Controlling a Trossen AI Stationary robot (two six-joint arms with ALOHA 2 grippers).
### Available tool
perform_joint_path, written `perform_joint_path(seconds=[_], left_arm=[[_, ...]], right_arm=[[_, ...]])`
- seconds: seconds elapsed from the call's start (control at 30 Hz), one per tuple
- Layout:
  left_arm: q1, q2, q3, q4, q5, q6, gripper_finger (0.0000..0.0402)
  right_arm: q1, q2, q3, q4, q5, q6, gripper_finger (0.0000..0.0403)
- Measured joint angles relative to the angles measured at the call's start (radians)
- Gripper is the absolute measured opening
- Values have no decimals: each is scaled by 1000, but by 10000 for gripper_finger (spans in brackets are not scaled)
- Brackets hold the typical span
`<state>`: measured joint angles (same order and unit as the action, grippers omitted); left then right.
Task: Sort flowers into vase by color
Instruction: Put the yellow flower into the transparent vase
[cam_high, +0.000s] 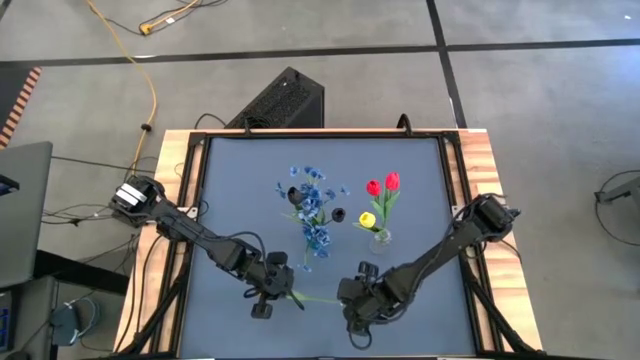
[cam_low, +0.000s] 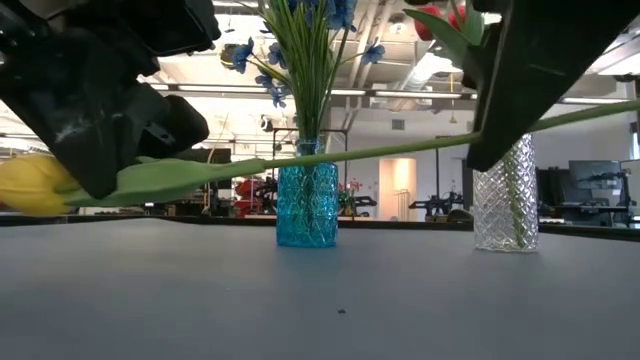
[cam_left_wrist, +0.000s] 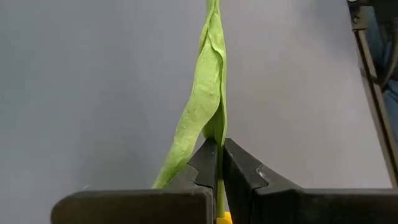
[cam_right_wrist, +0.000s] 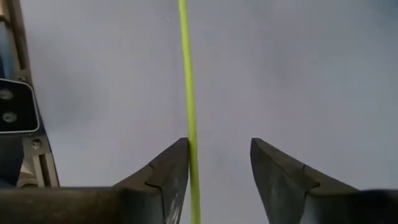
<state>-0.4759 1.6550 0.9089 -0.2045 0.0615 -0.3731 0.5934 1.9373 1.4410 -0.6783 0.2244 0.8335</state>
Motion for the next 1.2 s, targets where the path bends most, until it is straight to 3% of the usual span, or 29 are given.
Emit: perform_joint_path(seconds=[0.27,0.63,0.9,1.2], left_arm=[[0,0,0,0,-21,15,0],[0,0,0,2,-120,31,12],[-3,-15,0,-18,-122,105,90],[-2,-179,0,-135,-131,107,186]], right_arm=[[0,0,0,1,-20,8,153],[1,0,0,-3,-114,-38,23],[38,0,0,-35,-115,-64,23],[96,-1,-5,-75,-87,-57,23]])
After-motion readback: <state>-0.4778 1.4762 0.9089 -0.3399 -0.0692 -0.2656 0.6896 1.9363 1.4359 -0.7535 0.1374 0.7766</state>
